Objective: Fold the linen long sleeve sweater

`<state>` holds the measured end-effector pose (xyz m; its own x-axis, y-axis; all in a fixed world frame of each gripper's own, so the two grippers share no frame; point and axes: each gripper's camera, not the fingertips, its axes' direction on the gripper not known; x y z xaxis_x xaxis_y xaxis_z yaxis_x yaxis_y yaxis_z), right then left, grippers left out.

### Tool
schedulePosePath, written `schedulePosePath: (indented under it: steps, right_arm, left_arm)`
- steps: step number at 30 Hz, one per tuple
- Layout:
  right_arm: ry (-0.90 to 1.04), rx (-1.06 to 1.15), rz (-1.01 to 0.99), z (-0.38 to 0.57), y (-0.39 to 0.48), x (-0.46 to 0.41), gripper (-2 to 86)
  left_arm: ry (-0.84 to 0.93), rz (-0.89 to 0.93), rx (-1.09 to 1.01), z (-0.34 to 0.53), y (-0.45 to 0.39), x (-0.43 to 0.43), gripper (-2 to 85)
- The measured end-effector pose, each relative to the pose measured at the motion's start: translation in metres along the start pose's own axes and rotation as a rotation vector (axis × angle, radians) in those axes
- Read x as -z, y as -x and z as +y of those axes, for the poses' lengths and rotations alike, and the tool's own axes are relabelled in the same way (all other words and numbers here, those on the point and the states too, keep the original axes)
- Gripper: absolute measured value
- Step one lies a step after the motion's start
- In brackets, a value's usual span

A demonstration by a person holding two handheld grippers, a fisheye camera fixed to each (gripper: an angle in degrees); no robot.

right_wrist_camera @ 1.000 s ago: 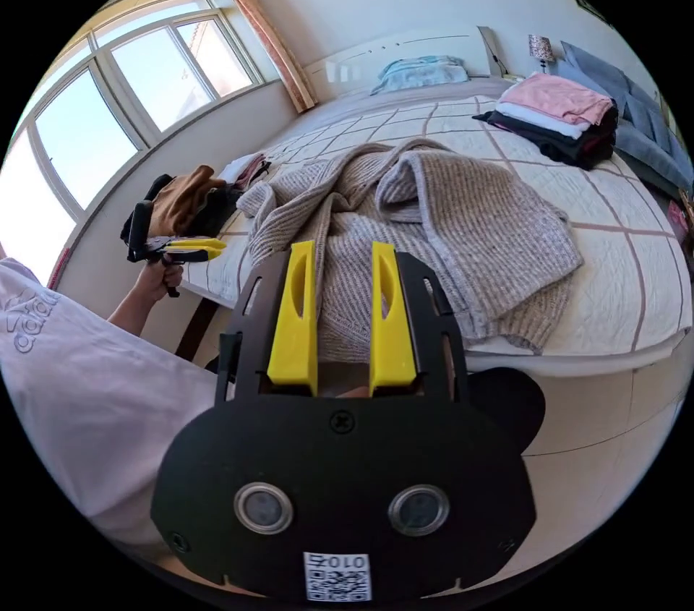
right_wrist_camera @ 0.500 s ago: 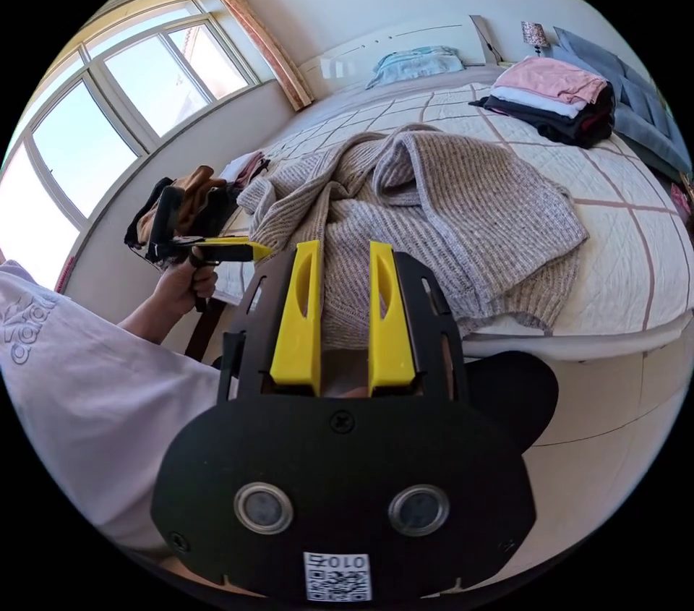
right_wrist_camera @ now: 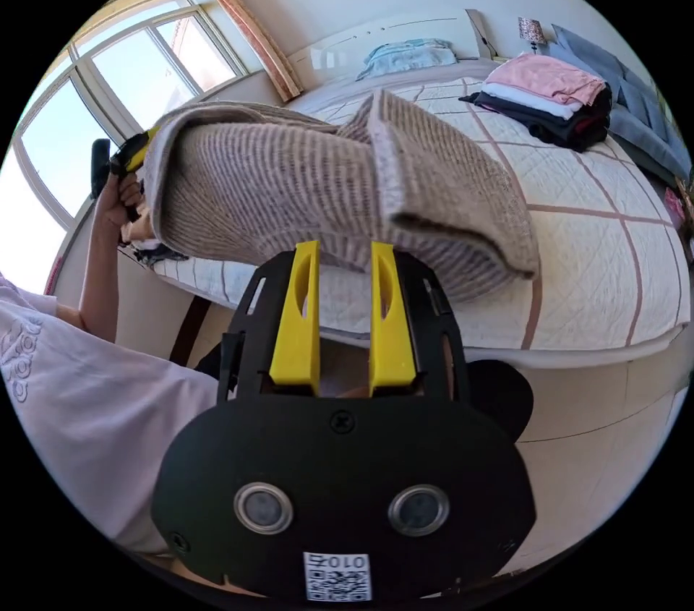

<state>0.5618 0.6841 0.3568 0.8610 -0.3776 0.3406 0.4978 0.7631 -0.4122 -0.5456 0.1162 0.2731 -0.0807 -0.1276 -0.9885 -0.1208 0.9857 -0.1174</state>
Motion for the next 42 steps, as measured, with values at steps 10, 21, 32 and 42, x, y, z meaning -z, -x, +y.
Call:
schedulePosePath:
  steps: [10, 21, 32, 42]
  right_arm:
    - [-0.242, -0.352, 0.099, -0.037, -0.066, 0.027, 10.8]
    - [0.127, 0.420, 0.105, 0.014, 0.098, -0.055, 13.8]
    - [0.175, 0.511, 0.253, 0.020, 0.137, -0.073, 15.7]
    - [0.133, 0.556, 0.310, 0.027, 0.160, -0.076, 15.9]
  left_arm:
    - [0.211, -0.227, 0.376, 0.117, 0.116, -0.037, 6.2]
    - [0.517, -0.384, -0.611, 0.222, -0.094, -0.127, 8.9]
    - [0.561, -0.381, -0.903, 0.252, -0.142, -0.193, 9.2]
    - [0.453, -0.221, -0.579, 0.180, -0.106, -0.135, 5.5]
